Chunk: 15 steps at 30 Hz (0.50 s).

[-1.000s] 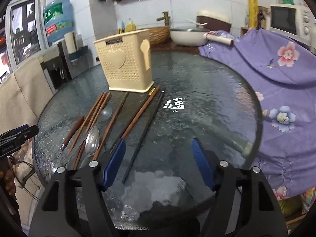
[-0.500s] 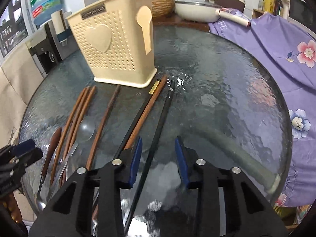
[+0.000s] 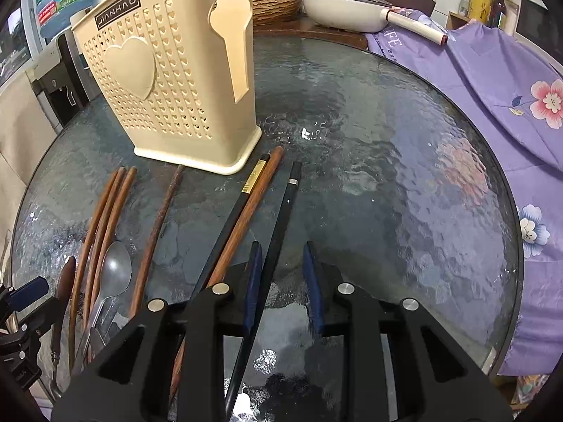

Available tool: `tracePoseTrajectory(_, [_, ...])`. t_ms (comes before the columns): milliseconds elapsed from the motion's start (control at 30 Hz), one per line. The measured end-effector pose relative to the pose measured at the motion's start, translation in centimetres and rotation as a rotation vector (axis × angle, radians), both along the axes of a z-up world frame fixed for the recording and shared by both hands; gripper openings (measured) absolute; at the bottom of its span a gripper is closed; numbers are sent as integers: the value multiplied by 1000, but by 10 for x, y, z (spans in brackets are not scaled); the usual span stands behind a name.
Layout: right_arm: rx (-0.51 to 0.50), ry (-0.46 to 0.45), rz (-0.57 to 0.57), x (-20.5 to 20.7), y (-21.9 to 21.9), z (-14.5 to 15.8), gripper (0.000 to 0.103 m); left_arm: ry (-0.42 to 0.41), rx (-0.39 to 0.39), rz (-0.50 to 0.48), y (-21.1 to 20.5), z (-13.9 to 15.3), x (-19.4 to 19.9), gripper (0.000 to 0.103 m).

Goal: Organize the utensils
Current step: 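Grasp a wooden spoon handle with the left gripper while the right gripper grasps the black chopstick, then lift the wooden spoon with the left gripper while the right gripper lifts the black chopstick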

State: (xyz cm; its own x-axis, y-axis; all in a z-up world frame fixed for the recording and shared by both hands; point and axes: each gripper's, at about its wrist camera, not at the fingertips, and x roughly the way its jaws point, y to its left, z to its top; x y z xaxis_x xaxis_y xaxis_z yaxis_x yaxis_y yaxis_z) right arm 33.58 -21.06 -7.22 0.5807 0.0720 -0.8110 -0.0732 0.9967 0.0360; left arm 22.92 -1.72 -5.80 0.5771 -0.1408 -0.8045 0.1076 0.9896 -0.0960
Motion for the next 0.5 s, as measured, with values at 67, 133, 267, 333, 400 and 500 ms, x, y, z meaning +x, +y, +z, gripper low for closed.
tracePoseTrajectory(67, [-2, 2, 3, 4, 0, 0, 24, 1, 9, -3, -2, 1, -1, 35])
tracePoseTrajectory(133, [-3, 5, 6, 7, 0, 1, 23, 7, 29, -10, -6, 0, 1, 32])
tracePoseTrajectory(267, [-14, 10, 7, 13, 2, 2, 23, 22, 64, -9, -15, -4, 10, 32])
tracePoseTrajectory(333, [-19, 15, 5, 18, 4, 3, 22, 24, 82, -7, -18, -5, 13, 31])
tracePoseTrajectory(400, [-18, 23, 2, 23, 5, 3, 20, 27, 97, -11, -22, -4, 19, 30])
tracePoseTrajectory(500, [-21, 34, -3, 33, 6, 3, 19, 30, 114, -5, -25, -4, 24, 26])
